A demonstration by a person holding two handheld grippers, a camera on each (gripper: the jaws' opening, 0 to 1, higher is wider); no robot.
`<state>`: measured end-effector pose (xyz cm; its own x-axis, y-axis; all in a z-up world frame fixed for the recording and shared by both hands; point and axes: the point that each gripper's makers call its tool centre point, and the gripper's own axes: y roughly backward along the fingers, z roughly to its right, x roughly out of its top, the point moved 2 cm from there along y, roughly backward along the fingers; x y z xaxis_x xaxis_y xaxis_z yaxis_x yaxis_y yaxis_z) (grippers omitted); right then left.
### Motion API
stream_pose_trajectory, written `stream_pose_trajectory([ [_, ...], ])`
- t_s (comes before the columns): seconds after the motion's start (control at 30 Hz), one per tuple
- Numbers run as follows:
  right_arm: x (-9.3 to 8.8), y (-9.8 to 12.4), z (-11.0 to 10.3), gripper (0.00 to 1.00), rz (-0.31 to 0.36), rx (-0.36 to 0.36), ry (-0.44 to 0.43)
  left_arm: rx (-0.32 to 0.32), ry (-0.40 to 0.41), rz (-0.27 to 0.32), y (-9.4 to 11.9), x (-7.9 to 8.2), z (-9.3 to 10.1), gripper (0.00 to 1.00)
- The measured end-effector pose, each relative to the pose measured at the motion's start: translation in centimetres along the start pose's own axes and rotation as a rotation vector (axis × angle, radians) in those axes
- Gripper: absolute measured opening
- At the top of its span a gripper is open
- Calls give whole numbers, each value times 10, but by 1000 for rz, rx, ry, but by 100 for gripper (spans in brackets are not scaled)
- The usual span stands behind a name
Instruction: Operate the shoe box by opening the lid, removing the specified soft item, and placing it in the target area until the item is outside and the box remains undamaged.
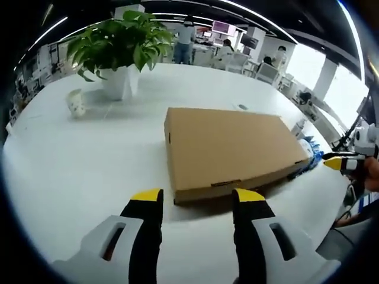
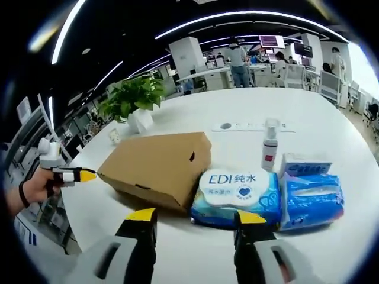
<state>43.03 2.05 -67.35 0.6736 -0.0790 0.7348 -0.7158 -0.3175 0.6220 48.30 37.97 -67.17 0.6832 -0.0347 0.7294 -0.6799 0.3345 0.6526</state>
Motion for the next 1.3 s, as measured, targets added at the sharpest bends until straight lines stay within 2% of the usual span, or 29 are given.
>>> stream_pose_trajectory([
  [0.07, -5, 18, 9, 54, 26, -18, -28, -22, -17, 11, 6, -3, 8, 51],
  [0.13, -9, 33, 11, 58, 58, -1, -65, -51, -63, 24, 15, -9, 21, 54],
  [0.27, -18, 56, 18, 68, 73, -44, -15, -87, -84, 22, 24, -21, 39, 58],
  [0.47, -29, 87, 26, 71, 128, -110, -36, -173, -85, 51, 42, -36, 72, 61],
  [0.6, -36, 105, 27, 73, 175, -136, -108, -197, -154, 73, 49, -43, 85, 65],
  [0.83, -46, 120, 24, 78, 189, -182, -83, -239, -145, 79, 50, -46, 89, 66],
  [1.07, -50, 123, 17, 81, 197, -192, -68, -259, -163, 71, 53, -55, 88, 66],
  [1.2, -51, 119, 18, 81, 198, -180, -71, -248, -139, 74, 52, -60, 83, 66],
  [1.3, -53, 116, 18, 81, 188, -180, -68, -270, -96, 89, 56, -63, 91, 67],
])
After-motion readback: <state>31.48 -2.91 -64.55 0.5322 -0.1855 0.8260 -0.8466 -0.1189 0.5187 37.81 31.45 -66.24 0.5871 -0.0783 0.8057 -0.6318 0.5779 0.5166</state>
